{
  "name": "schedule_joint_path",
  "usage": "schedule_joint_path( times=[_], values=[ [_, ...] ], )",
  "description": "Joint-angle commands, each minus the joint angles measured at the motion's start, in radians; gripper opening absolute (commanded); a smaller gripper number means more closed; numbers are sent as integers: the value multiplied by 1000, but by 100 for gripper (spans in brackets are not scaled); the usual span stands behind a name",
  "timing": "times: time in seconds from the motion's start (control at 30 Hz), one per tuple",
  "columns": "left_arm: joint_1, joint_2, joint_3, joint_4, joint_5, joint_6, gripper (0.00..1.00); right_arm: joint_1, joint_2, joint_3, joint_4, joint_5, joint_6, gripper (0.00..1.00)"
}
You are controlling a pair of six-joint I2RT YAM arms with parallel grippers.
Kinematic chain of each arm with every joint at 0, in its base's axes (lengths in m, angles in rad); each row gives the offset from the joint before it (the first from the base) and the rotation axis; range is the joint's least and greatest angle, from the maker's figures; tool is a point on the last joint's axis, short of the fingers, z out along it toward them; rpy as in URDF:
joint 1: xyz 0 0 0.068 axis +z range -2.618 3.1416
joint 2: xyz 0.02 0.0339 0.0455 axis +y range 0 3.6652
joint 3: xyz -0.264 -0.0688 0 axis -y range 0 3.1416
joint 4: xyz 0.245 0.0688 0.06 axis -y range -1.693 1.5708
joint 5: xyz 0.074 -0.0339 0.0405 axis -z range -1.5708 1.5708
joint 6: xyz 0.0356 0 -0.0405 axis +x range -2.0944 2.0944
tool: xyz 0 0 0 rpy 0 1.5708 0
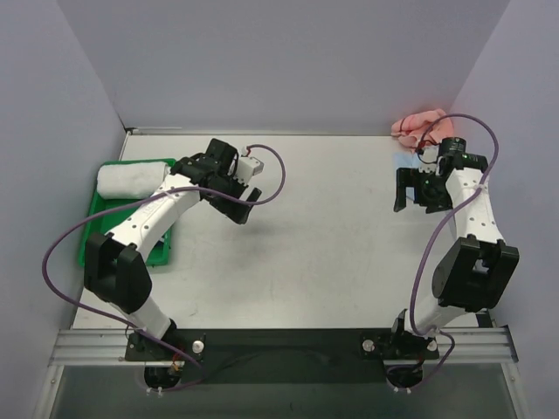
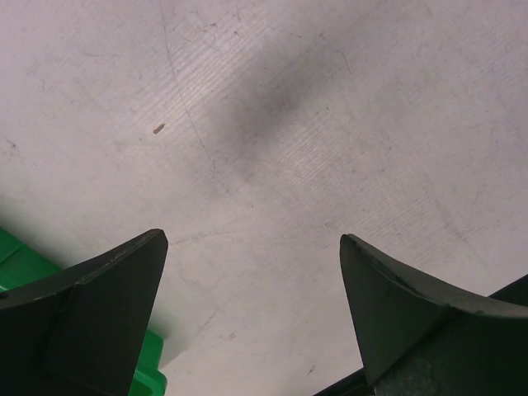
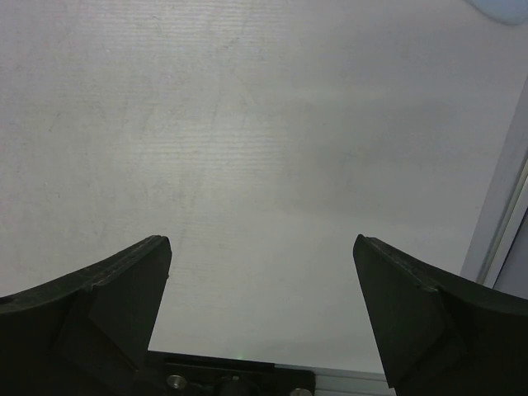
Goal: Roll the towels
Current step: Move the towel to the center of the board
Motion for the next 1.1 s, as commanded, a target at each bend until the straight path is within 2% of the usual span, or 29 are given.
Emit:
schedule_joint_path(
  times=[0.0,0.23,0.3,0.5,0.7,0.8,0.9,0.97,1.0,1.07],
  values=[
    [3,-33,13,116,24,-59,97,5,53,21,17,63,-15,100],
    [10,-85,-1,139,11,-42,97,-6,308,198,60,155,-10,100],
    [15,-94,-16,145,-35,-40,97,-11,360,267,70,174,-9,100],
    [33,-123,-50,156,-47,-36,97,-17,571,435,90,180,7,100],
    [46,-142,-76,162,-46,-54,97,-18,708,557,90,189,14,97],
    [53,-157,-93,162,-44,-56,97,-17,759,591,89,191,16,84],
    [69,-168,-105,165,-26,-56,97,-18,776,600,87,192,8,63],
    [82,-168,-99,165,-7,-74,97,-14,778,592,80,182,-2,54],
    [90,-166,-99,166,8,-92,97,-14,770,583,72,171,-12,41],
    [127,-168,-95,166,61,-115,97,6,750,525,55,151,-30,27]
  ],
)
